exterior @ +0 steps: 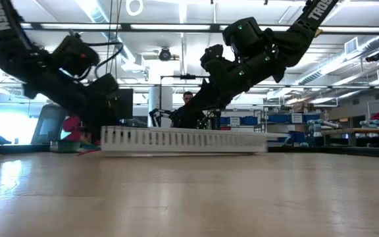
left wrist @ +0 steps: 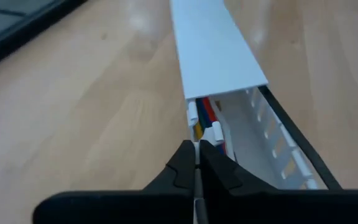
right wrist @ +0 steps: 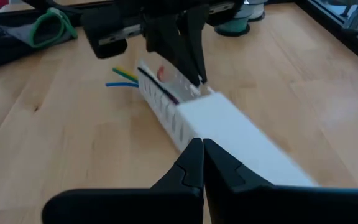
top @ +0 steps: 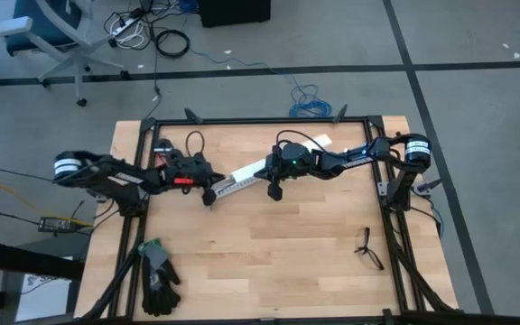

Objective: Ziptie cables
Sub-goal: Close the white cable duct

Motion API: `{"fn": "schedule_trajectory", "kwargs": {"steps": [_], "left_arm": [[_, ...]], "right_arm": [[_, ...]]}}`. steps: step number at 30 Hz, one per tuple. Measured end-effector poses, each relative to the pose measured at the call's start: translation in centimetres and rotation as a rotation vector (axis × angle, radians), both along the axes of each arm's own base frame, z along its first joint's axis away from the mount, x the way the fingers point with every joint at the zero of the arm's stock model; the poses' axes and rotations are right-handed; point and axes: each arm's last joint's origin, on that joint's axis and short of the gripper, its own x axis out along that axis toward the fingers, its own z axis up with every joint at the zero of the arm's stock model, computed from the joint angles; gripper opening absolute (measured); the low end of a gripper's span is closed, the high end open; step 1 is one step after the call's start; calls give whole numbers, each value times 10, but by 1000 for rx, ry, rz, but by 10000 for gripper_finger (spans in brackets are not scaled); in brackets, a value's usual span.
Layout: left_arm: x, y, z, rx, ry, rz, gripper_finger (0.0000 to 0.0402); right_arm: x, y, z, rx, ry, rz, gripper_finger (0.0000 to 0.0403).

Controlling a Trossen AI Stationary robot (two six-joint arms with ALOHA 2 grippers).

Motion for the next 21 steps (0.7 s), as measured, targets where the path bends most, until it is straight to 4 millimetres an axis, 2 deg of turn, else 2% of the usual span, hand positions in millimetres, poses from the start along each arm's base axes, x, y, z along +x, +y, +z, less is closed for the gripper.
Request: {"fn": "schedule_trajectory", "kwargs": {"steps": [6, 11, 17, 21], "left_arm": [[31, 10, 9, 62, -5, -34, 31], [48, 14, 15, 109, -16, -111, 81], [56, 17, 22, 142, -32, -122, 150], [52, 16, 27, 133, -23, -120, 175]], "right_arm": [[0, 0, 0, 0, 0, 0, 0], [0, 0, 0, 0, 2, 0, 0], [0, -1, 0, 1, 4, -4, 0], [-1, -3, -2, 4, 19, -10, 0]]}}
